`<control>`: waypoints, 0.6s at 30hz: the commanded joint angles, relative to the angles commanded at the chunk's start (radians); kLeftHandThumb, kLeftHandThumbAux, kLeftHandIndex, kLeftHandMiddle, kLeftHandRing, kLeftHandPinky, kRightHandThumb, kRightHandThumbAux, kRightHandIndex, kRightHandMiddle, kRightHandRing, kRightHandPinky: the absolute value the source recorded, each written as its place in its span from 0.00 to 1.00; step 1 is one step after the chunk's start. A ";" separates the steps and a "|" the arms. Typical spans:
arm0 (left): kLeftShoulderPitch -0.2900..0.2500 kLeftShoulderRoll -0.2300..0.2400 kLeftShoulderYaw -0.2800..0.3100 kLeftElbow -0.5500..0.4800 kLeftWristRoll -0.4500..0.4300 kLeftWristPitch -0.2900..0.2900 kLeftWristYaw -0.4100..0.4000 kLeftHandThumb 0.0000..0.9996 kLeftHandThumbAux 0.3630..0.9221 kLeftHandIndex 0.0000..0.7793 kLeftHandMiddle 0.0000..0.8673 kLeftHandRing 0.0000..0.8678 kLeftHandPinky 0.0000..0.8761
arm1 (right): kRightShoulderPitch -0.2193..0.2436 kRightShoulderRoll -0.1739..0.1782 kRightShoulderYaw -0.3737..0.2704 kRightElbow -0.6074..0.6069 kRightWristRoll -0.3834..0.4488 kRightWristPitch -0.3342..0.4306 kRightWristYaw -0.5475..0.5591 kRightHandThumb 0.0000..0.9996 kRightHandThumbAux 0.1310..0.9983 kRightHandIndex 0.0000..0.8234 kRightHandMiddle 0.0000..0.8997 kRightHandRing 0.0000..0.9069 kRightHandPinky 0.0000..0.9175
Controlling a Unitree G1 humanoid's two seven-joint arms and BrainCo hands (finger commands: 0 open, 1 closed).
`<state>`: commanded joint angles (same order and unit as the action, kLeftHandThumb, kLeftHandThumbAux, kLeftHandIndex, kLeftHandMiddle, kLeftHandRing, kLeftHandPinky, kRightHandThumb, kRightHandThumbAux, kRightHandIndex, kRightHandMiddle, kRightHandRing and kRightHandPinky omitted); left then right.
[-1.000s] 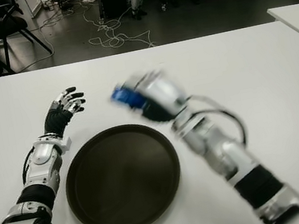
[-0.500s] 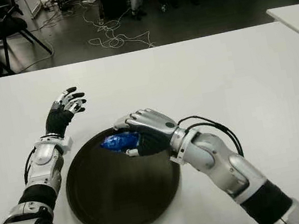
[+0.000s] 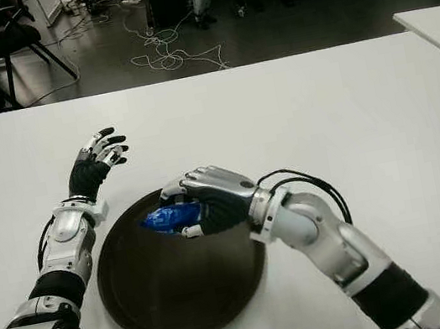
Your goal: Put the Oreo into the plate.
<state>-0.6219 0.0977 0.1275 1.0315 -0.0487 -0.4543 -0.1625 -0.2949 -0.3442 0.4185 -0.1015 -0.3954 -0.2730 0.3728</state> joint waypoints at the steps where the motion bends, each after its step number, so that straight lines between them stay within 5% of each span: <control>1: 0.001 0.000 0.000 -0.002 0.000 0.001 0.000 0.06 0.57 0.26 0.33 0.32 0.35 | -0.001 0.000 -0.001 0.001 0.002 -0.001 0.005 0.69 0.69 0.51 0.79 0.80 0.78; 8: 0.001 0.001 0.001 -0.005 -0.001 0.004 -0.001 0.05 0.61 0.26 0.33 0.32 0.36 | -0.008 0.009 -0.013 0.027 0.028 0.010 0.029 0.69 0.69 0.51 0.72 0.74 0.72; 12: 0.002 0.000 0.004 -0.004 -0.006 0.002 -0.008 0.05 0.62 0.25 0.33 0.32 0.36 | -0.013 0.011 -0.012 0.050 0.032 0.004 0.031 0.67 0.70 0.49 0.41 0.41 0.34; 13: 0.002 0.000 0.004 -0.004 -0.007 0.001 -0.009 0.05 0.62 0.25 0.33 0.32 0.35 | -0.014 0.011 -0.011 0.054 0.031 0.002 0.034 0.44 0.72 0.33 0.30 0.29 0.23; 15: 0.003 0.000 0.005 -0.004 -0.008 -0.001 -0.013 0.05 0.62 0.25 0.33 0.32 0.34 | -0.018 0.006 -0.007 0.069 0.030 -0.009 0.044 0.22 0.72 0.18 0.17 0.16 0.12; 18: 0.003 0.001 0.007 -0.003 -0.011 -0.004 -0.021 0.05 0.61 0.25 0.33 0.31 0.33 | -0.022 0.003 -0.003 0.101 0.025 -0.035 0.047 0.07 0.68 0.06 0.05 0.05 0.04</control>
<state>-0.6185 0.0983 0.1340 1.0285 -0.0599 -0.4585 -0.1840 -0.3170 -0.3413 0.4158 -0.0007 -0.3704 -0.3083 0.4202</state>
